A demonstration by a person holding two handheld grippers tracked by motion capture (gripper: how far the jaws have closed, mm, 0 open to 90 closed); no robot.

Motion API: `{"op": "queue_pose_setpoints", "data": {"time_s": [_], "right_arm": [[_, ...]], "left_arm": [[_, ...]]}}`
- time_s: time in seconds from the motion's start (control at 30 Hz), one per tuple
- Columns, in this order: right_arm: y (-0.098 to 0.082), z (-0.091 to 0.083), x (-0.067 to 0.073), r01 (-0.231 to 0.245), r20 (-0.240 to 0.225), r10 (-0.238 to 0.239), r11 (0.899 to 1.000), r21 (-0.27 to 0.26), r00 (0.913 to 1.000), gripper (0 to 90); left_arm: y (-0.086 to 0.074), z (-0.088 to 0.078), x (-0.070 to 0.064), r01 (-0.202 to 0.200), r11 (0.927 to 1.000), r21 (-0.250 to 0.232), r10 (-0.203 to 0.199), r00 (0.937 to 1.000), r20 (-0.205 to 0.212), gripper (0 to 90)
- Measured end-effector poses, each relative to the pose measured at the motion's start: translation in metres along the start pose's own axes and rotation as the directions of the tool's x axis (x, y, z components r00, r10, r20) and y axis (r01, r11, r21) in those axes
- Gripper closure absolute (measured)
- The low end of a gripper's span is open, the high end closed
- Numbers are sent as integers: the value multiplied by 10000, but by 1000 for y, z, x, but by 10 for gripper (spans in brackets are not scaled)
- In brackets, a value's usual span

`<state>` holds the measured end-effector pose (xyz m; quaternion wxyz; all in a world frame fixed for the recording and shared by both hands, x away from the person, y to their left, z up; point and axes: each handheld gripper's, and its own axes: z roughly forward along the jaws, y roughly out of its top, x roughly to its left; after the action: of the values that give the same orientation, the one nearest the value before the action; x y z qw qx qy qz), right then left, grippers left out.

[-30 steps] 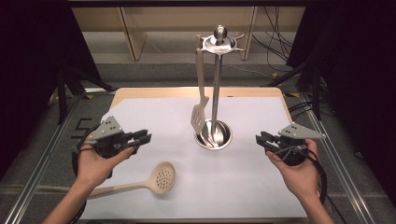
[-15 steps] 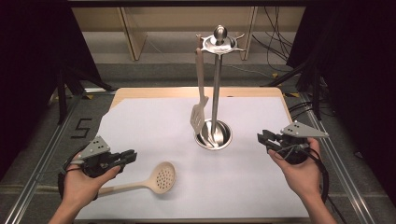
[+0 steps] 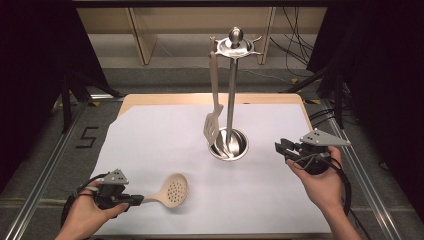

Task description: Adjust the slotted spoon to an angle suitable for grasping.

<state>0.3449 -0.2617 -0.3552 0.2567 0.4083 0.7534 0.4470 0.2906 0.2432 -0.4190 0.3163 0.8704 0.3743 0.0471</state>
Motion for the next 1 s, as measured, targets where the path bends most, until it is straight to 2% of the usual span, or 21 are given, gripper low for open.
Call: {"op": "queue_pose_setpoints", "data": {"time_s": [0.07, 0.1, 0.13, 0.2, 0.27, 0.33, 0.4, 0.43, 0.47, 0.53, 0.57, 0.63, 0.67, 0.7, 0.77, 0.83, 0.87, 0.9, 0.93, 0.97, 1.0], "right_arm": [[0, 0, 0, -41, 22, 41, 10000, -41, 10000, 721], [0, 0, 1, -37, 35, 37, 10000, -9, 10000, 721], [0, 1, 1, -22, 60, 22, 10000, -46, 10000, 720], [1, 0, 2, 38, 113, -37, 10000, -41, 9999, 719], [1, 0, 4, -55, 92, 56, 10000, -81, 9999, 718], [1, -1, 4, 5, -36, -5, 10000, 30, 10000, 717], [1, 0, 4, 49, -28, -49, 10000, 15, 10000, 716], [1, 0, 4, 18, -52, -18, 10000, 19, 10000, 715], [1, 0, 4, 4, -94, -4, 10000, -17, 10000, 714], [2, 0, 4, 59, 14, -59, 10000, -55, 10000, 714], [1, 0, 5, -146, -143, 147, 9999, 32, 9998, 713], [1, 1, 5, -141, 31, 141, 9999, -38, 9999, 712], [1, 1, 4, -16, 28, 16, 10000, 5, 10000, 712], [0, 1, 4, 6, 8, -6, 10000, 34, 10000, 711], [1, 1, 4, 7, -31, -7, 10000, 32, 10000, 711], [1, 0, 5, -41, -13, 41, 10000, 40, 10000, 711], [2, 0, 5, -4, -42, 4, 10000, -8, 10000, 711], [2, -1, 6, 1, -8, -1, 10000, -42, 10000, 710], [2, 0, 7, -19, 55, 20, 9998, -192, 10000, 711], [3, -2, 6, 11, -21, -11, 10000, -31, 10000, 711], [3, -1, 7, -16, -80, 16, 10000, -38, 10000, 711]], "left_arm": [[-3, 6, -2, 172, 9994, 304, -173, 9998, 38, 892], [-3, 7, -2, 45, 9991, 422, -46, 10000, 40, 892], [-4, 9, -3, 127, 9984, 556, -132, 9999, 93, 892], [-5, 10, -2, -326, 9944, 1003, 312, 9994, 149, 892], [-8, 12, -1, -239, 9913, 1291, 219, 9996, 167, 892], [-12, 14, 3, -124, 9845, 1748, 158, 9997, -178, 892], [-18, 17, 8, 292, 9787, 2031, -222, 9991, -370, 892], [-22, 18, 14, 497, 9695, 2401, -409, 9983, -415, 892], [-25, 19, 17, 656, 9663, 2488, -575, 9976, -395, 892], [-33, 19, 25, 1195, 9539, 2755, -1049, 9922, -672, 892], [-37, 20, 27, 1405, 9521, 2714, -1203, 9887, -899, 892], [-41, 19, 34, 1610, 9453, 2836, -1388, 9856, -969, 892], [-42, 18, 37, 1724, 9375, 3024, -1419, 9826, -1203, 892], [-44, 18, 41, 2009, 9381, 2820, -1770, 9783, -1080, 892], [-44, 16, 48, 1961, 9364, 2911, -1678, 9786, -1194, 892], [-44, 14, 51, 2020, 9362, 2876, -1578, 9728, -1696, 892], [-43, 13, 54, 2064, 9324, 2966, -1647, 9733, -1596, 893], [-44, 15, 56, 2191, 9355, 2773, -1837, 9718, -1482, 892], [-42, 15, 56, 2171, 9349, 2809, -1786, 9714, -1561, 892], [-42, 15, 56, 2233, 9322, 2849, -1828, 9697, -1621, 892], [-40, 16, 53, 2757, 9181, 2848, -2314, 9561, -1797, 893]]}}
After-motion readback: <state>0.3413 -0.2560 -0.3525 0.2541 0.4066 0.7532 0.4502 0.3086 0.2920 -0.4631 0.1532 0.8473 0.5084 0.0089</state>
